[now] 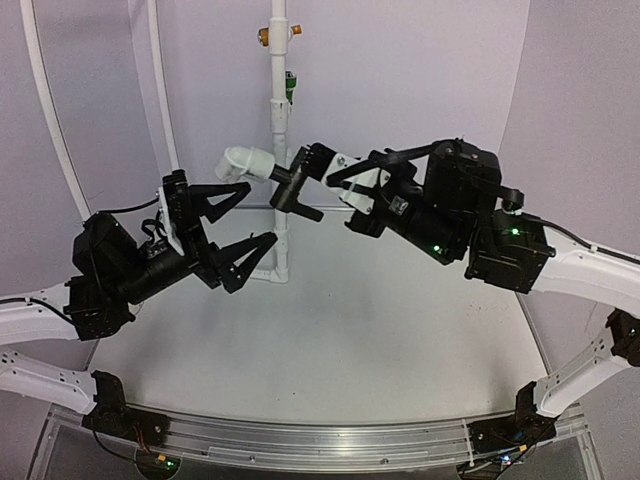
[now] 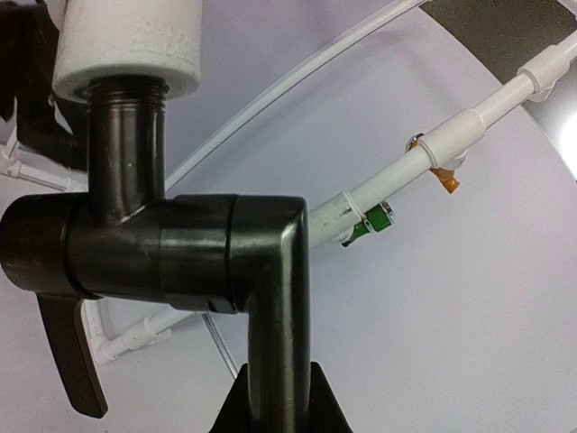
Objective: Install the water faucets
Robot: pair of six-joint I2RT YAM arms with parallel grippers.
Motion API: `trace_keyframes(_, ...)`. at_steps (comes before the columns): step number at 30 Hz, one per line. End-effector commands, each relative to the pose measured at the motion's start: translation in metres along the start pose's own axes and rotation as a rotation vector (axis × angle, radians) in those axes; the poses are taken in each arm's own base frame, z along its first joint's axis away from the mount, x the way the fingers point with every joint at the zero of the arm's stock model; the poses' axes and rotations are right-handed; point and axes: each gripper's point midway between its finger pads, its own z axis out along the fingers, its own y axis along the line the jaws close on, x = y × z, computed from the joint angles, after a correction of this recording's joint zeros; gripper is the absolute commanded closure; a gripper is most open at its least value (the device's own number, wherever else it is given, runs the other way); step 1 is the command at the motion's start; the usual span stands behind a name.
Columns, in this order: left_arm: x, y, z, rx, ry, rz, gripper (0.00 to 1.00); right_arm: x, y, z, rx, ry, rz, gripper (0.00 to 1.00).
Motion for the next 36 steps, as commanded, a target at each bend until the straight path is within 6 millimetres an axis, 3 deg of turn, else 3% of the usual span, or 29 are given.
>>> trace_keyframes(1, 0.01, -0.003, -0.023, 0.0, 0.143, -0.336, 0.01, -0.009, -0.064, -0.042, 0.148, -0.083, -0.082, 1.0)
trace_keyframes(8, 0.014, -0.021, -0.035, 0.066, 0.331, -0.609, 0.0, 0.017, -0.033, -0.051, 0.043, -0.037, -0.246, 1.0)
trace_keyframes(13, 0.021, -0.042, -0.031, 0.14, 0.431, -0.796, 0.0, 0.03, -0.014, -0.047, -0.009, 0.001, -0.318, 1.0)
trace_keyframes(20, 0.036, -0.042, -0.031, 0.066, 0.441, -1.078, 0.0, 0.043, -0.012, -0.031, -0.002, 0.128, -0.261, 1.0)
trace_keyframes(24, 0.033, -0.039, -0.026, 0.072, 0.392, -1.169, 0.0, 0.05, -0.006, -0.027, -0.032, 0.188, -0.234, 1.0)
trace_keyframes(29, 0.036, -0.031, -0.003, 0.106, 0.366, -1.296, 0.0, 0.054, 0.002, -0.024, -0.059, 0.208, -0.206, 1.0)
trace_keyframes(36, 0.051, 0.002, 0.009, 0.075, 0.348, -1.384, 0.0, 0.076, 0.002, -0.014, -0.107, 0.295, -0.121, 1.0)
